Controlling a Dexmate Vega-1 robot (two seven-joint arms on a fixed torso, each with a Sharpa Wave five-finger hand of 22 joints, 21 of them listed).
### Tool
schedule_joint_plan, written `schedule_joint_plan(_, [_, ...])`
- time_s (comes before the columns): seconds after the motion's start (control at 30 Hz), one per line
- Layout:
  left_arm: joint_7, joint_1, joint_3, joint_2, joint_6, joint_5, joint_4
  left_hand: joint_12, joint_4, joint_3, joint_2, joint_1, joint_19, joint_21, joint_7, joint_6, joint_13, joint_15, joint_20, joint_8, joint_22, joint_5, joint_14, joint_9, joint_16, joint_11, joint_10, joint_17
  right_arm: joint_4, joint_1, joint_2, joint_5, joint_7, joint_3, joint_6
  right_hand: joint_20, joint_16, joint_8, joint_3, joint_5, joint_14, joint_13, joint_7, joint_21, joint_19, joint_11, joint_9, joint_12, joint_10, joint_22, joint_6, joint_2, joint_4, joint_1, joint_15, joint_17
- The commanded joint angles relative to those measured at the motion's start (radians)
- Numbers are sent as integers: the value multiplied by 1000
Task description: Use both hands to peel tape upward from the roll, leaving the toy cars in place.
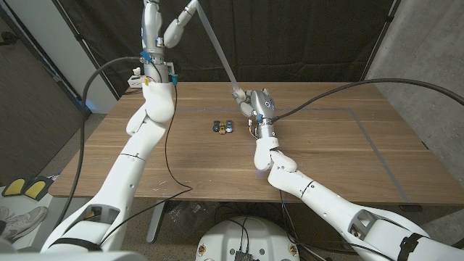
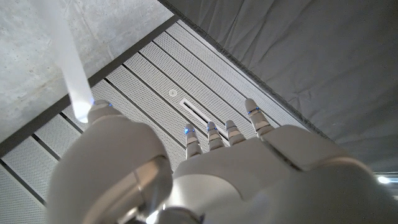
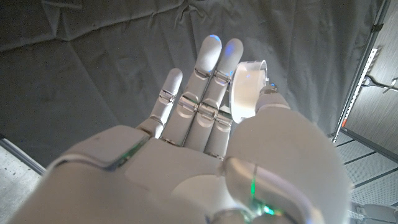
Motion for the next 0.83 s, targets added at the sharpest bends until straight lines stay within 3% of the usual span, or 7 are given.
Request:
schedule_joint_plan(0.03, [-17,51,22,98,34,-134,-42,0,0,7,7,11,-53,-6,-3,-5,1,3,5,6,2,9,-14,2,0,-1,-8,3,-14,-4,12,-14,26,-18,-29,-56,8,-1,41,-4,-4,5,-72,-1,-4,-3,2,-4,4,3,82,47,8,23,-38,1])
schedule_joint_plan(0.53, [-93,82,35,173,59,-193,-37,-2,-4,9,15,25,-57,-10,7,1,0,6,5,10,2,5,-25,1,-3,3,-19,3,-75,-20,12,-84,37,-29,-147,-55,10,-4,43,-4,-5,7,-72,-2,-5,-5,3,-10,8,3,85,46,6,20,-38,2])
schedule_joint_plan(0.83, [-145,108,32,191,88,-248,-47,-7,-4,8,23,30,-81,-20,21,-5,0,12,6,8,3,1,-46,1,-7,9,-39,4,-62,-14,22,-69,35,-32,-118,-56,10,-6,45,-4,-5,12,-73,-2,-5,-5,5,-13,8,3,85,46,4,19,-38,1])
